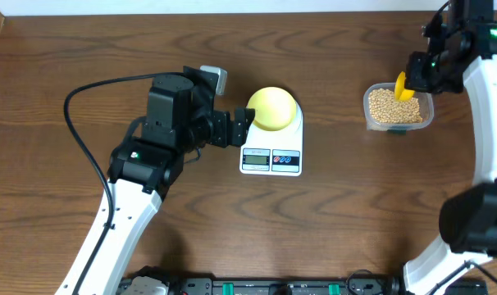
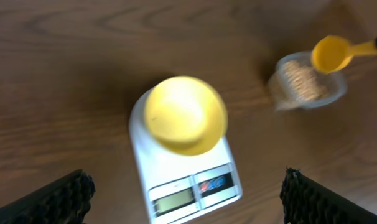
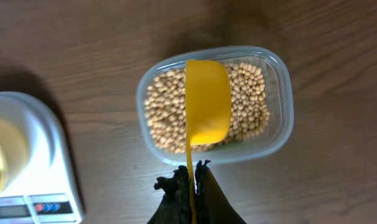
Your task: Scoop item into bowl and weigh 50g on scale
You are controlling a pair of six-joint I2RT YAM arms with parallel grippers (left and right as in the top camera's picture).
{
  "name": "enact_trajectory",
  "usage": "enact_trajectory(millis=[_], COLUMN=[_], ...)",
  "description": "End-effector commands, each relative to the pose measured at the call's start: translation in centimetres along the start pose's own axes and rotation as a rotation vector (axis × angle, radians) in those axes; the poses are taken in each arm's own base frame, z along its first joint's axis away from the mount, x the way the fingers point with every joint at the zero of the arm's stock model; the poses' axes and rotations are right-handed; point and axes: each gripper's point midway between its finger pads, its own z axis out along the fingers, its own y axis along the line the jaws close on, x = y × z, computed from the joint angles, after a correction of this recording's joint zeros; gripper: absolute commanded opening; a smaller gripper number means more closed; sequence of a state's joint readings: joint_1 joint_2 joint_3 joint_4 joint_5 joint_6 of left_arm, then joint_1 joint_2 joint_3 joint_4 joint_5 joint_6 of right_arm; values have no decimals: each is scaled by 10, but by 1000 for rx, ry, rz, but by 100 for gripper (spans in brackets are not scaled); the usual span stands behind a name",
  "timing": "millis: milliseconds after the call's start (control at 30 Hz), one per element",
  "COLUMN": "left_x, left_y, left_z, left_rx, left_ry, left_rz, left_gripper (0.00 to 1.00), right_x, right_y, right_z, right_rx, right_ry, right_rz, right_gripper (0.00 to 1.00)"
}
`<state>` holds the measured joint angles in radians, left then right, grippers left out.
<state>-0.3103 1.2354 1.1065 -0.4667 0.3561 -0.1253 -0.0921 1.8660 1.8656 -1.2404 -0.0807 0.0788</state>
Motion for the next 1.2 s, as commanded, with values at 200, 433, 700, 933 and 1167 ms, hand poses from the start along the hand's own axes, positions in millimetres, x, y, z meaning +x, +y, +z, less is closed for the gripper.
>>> enact_trajectory(millis=[200, 433, 700, 933, 1167], left_x=[32, 56, 65, 92, 127], left_y=[34, 48, 44, 39, -2], left_z=[28, 57, 58, 50, 65], left_rx=[-124, -139, -115, -112, -40], left_ry=[155, 262, 300, 413, 533], left_rz=[37, 7, 3, 16, 109], left_gripper=[98, 97, 97, 99, 33], right_x=[-1, 7, -6, -44, -46], right_y=[-19, -26, -25, -20, -20], right_z=[56, 83, 73, 45, 47], right_rx=[16, 32, 34, 34, 33], right_ry=[106, 173, 132, -6, -11], right_rz=[-57, -73, -76, -86, -87], right_gripper=[1, 10, 92, 99, 99])
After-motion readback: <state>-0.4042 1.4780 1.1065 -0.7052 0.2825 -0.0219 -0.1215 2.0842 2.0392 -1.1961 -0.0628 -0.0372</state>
